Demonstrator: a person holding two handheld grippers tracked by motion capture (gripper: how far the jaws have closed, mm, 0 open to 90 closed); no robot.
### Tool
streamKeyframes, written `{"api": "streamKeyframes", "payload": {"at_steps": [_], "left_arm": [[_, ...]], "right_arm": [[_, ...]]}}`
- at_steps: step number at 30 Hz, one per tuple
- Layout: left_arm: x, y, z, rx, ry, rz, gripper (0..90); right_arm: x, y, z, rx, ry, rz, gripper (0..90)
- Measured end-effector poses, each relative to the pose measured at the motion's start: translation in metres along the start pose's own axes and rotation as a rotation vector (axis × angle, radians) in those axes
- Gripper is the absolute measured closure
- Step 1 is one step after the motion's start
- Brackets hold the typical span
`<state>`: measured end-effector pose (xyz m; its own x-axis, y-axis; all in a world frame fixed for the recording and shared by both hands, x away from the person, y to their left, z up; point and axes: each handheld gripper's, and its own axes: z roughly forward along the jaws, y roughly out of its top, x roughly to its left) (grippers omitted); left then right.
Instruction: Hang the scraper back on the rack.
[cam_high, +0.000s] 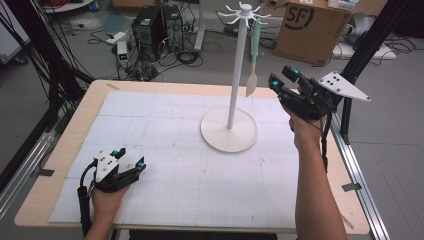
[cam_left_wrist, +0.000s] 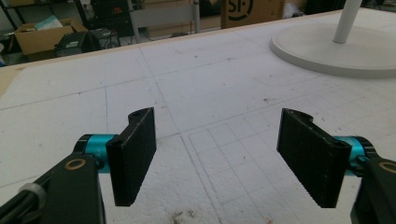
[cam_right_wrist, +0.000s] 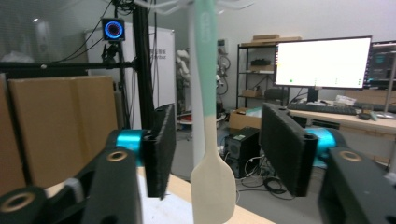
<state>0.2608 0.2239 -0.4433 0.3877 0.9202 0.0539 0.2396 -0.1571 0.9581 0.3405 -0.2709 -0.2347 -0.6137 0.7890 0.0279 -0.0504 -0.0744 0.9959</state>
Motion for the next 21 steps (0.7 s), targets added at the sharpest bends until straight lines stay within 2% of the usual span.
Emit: {"api": "streamKeyframes", "payload": {"at_steps": [3,10,12,21], "left_arm": [[0.000,0.000,0.000,0.000,-0.001,-0.001,28.8],[0.000,0.000,0.000,-0.002,-0.001,-0.003,28.8],[0.000,0.000,0.000,-0.001,0.000,0.000,28.8],[0.000,0.000,0.000,0.000,0.002,0.001,28.8]], "right_arm": [[0.001,-0.002,-0.001,0.008,0.005,-0.008,40.0],[-0.001,-0.010,-0.002,0.052,-0.017,-0.021,25.6],[-0.002,-0.014,-0.005,0.054,-0.013,-0.011,21.8],[-0.004,-0.036,-0.023,0.067,-0.021,0.001,16.1]]}}
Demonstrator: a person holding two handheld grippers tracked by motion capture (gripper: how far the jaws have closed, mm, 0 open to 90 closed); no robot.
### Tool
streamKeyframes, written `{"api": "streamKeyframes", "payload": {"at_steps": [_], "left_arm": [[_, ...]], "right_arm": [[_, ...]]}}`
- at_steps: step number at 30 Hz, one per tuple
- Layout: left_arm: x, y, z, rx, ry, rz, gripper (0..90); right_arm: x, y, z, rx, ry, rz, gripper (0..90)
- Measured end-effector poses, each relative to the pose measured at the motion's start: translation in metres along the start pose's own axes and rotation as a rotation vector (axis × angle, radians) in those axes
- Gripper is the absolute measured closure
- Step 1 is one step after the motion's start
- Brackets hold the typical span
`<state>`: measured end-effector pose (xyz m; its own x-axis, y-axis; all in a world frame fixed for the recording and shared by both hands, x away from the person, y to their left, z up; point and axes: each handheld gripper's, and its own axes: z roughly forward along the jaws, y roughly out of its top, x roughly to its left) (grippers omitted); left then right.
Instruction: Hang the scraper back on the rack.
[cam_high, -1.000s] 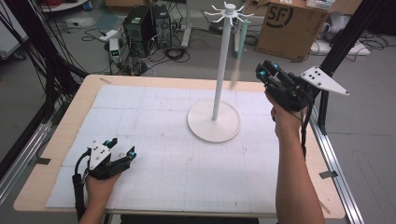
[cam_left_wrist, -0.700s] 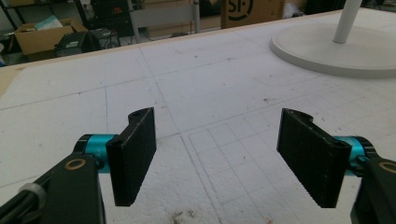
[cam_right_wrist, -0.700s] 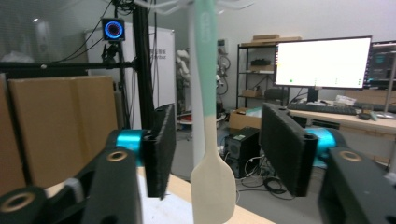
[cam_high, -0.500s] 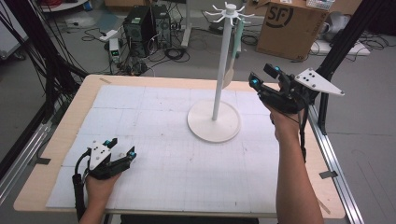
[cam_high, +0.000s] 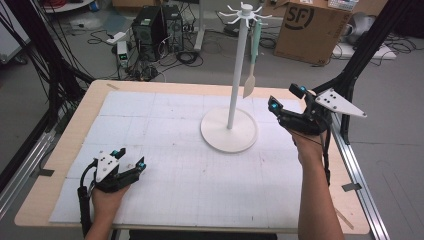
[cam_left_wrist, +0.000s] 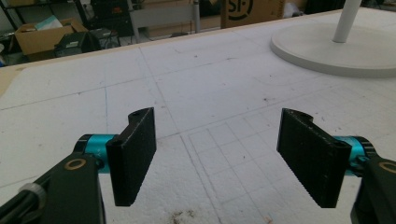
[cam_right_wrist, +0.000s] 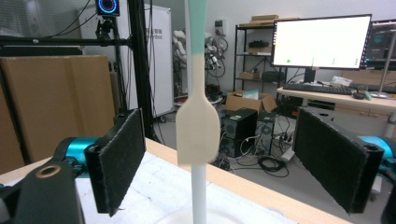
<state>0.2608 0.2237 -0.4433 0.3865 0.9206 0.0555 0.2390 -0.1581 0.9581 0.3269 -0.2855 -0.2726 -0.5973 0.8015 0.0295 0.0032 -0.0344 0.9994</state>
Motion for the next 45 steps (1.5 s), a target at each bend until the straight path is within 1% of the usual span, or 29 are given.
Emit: {"api": "streamKeyframes", "payload": {"at_steps": [5,6,11,14,21,23,25,26,27,30,32,35,38,41,43,45], "left_arm": [[0.000,0.000,0.000,0.000,0.000,0.000,28.8],[0.000,0.000,0.000,0.000,-0.002,-0.002,28.8],[0.000,0.000,0.000,0.002,-0.001,0.000,28.8],[0.000,0.000,0.000,0.001,-0.003,-0.001,28.8],[0.000,0.000,0.000,0.001,-0.001,0.000,28.8],[-0.001,0.000,0.000,0.001,-0.002,0.000,28.8],[-0.001,0.000,0.000,0.002,-0.001,0.001,28.8],[0.000,0.000,0.000,0.002,-0.002,0.002,28.8],[0.000,0.000,0.000,0.002,-0.002,0.003,28.8],[0.000,0.000,0.000,0.002,-0.001,0.002,28.8],[0.000,0.000,0.000,0.002,-0.001,0.002,28.8],[0.000,0.000,0.000,0.002,-0.002,0.002,28.8],[-0.001,0.000,0.000,0.000,-0.003,0.000,28.8],[-0.001,0.000,0.000,0.000,-0.004,0.001,28.8],[-0.001,0.000,0.000,-0.001,-0.005,0.000,28.8],[0.000,0.000,0.000,0.000,-0.006,0.001,28.8]], "right_arm": [[0.003,-0.016,-0.016,-0.021,-0.004,0.003,15.2],[0.003,-0.020,-0.018,-0.016,0.000,0.007,15.2],[0.005,-0.042,-0.030,0.008,-0.015,0.029,15.4],[0.005,-0.054,-0.038,0.006,-0.022,0.052,15.5],[0.006,-0.083,-0.054,0.034,-0.052,0.077,15.8],[0.006,-0.092,-0.058,0.036,-0.059,0.074,16.4],[0.006,-0.100,-0.060,0.064,-0.046,0.077,17.4],[0.006,-0.104,-0.061,0.074,-0.047,0.073,17.4],[0.005,-0.108,-0.062,0.075,-0.051,0.071,17.3],[0.006,-0.118,-0.067,0.073,-0.061,0.088,17.3],[0.006,-0.125,-0.069,0.071,-0.074,0.087,17.3],[0.008,-0.135,-0.072,0.083,-0.092,0.094,17.3],[0.011,-0.146,-0.074,0.097,-0.095,0.097,17.2],[0.012,-0.156,-0.073,0.127,-0.106,0.078,16.8],[0.012,-0.158,-0.072,0.147,-0.110,0.064,16.7],[0.012,-0.158,-0.072,0.137,-0.116,0.065,16.7]]}}
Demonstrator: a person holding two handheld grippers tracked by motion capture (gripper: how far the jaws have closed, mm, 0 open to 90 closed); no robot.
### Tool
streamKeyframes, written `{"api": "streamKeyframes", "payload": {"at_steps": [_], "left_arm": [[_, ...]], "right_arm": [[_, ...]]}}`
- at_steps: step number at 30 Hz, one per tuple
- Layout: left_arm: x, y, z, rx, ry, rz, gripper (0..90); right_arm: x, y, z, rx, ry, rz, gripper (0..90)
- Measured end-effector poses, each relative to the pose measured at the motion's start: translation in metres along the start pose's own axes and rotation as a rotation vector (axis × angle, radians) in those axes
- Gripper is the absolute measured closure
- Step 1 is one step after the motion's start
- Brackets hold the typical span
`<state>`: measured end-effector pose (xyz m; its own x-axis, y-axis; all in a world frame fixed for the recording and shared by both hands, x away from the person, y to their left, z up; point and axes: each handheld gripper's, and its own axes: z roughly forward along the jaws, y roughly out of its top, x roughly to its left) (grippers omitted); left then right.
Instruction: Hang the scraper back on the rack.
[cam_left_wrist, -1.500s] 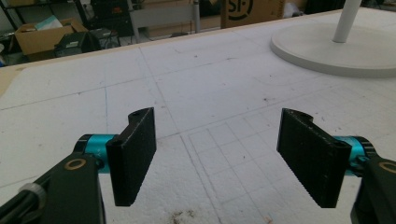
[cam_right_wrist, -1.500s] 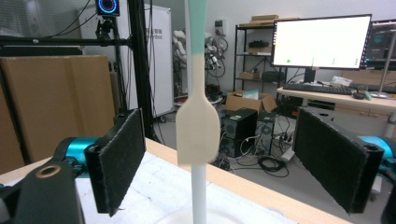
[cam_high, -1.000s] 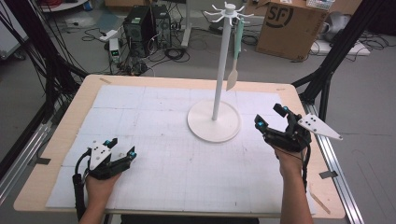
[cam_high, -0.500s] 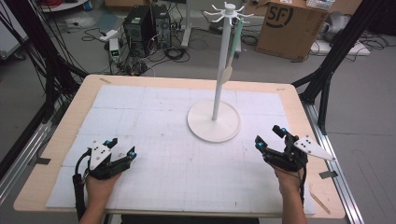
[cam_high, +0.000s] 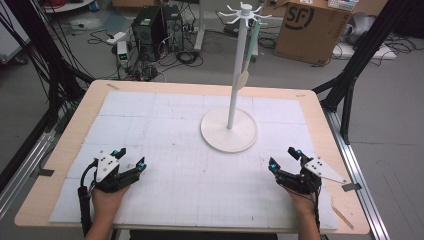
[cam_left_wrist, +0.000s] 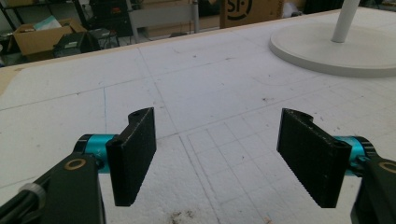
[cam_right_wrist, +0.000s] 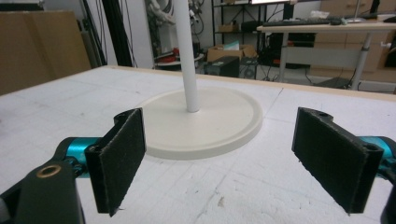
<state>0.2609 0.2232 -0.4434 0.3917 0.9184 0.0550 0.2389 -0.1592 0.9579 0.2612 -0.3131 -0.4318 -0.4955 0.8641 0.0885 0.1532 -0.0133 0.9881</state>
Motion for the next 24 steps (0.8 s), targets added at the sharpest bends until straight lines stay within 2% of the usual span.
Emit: {"api": "streamKeyframes", "payload": {"at_steps": [2,9,13,19,24], "left_arm": [[0.000,0.000,0.000,-0.001,-0.001,-0.001,28.8],[0.000,0.000,0.000,-0.001,-0.006,-0.001,28.8],[0.000,0.000,0.000,-0.002,-0.005,-0.001,28.8],[-0.001,0.000,0.000,0.000,-0.005,0.001,28.8],[-0.001,0.000,0.000,0.002,-0.006,0.002,28.8]], "right_arm": [[-0.001,-0.001,0.000,-0.011,-0.002,0.007,16.7],[-0.004,-0.012,0.004,0.015,-0.007,0.020,16.3],[-0.004,-0.013,0.003,0.001,-0.015,0.027,16.4],[-0.001,-0.014,0.004,0.006,-0.010,-0.008,16.4],[-0.003,-0.014,0.003,0.000,-0.018,0.011,16.4]]}}
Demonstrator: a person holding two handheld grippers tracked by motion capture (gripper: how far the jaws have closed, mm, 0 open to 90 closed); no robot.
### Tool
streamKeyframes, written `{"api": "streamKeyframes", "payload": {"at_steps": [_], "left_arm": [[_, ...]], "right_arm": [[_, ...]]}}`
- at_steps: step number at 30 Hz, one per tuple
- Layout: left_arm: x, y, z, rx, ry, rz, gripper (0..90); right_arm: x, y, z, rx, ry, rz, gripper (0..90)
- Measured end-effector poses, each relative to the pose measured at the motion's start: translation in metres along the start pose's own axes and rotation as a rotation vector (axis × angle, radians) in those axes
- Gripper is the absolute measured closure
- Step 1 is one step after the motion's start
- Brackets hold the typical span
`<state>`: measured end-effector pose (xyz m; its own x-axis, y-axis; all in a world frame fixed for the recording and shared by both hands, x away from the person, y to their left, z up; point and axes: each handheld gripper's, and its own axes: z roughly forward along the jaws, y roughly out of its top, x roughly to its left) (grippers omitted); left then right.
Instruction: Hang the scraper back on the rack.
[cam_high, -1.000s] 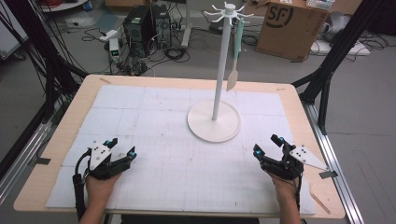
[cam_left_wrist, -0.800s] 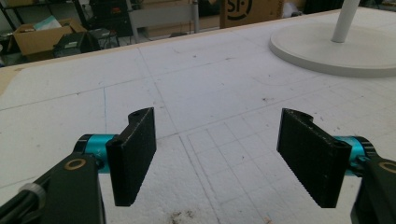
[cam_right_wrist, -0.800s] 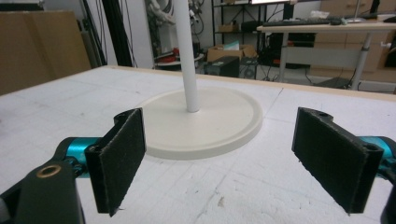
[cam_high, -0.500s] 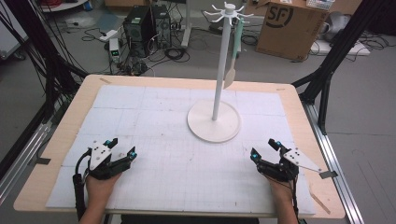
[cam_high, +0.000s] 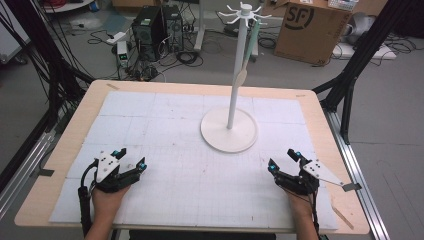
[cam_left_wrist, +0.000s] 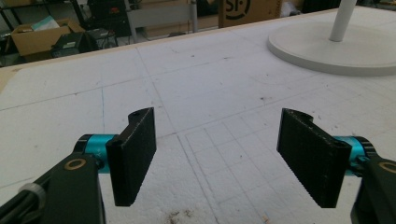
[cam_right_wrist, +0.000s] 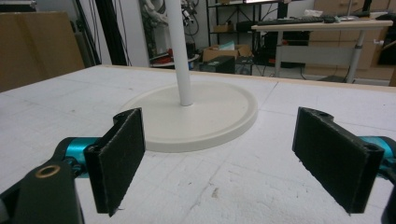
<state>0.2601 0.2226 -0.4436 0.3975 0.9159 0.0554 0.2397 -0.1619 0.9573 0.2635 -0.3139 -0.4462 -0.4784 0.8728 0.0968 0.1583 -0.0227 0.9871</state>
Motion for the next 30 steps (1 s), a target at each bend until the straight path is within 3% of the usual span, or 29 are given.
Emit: {"api": "streamKeyframes", "payload": {"at_steps": [30], "left_arm": [[0.0004,0.0001,0.0000,-0.004,-0.003,-0.004,28.8]], "right_arm": [[0.0010,-0.0008,0.0015,0.008,0.010,-0.006,16.4]]}}
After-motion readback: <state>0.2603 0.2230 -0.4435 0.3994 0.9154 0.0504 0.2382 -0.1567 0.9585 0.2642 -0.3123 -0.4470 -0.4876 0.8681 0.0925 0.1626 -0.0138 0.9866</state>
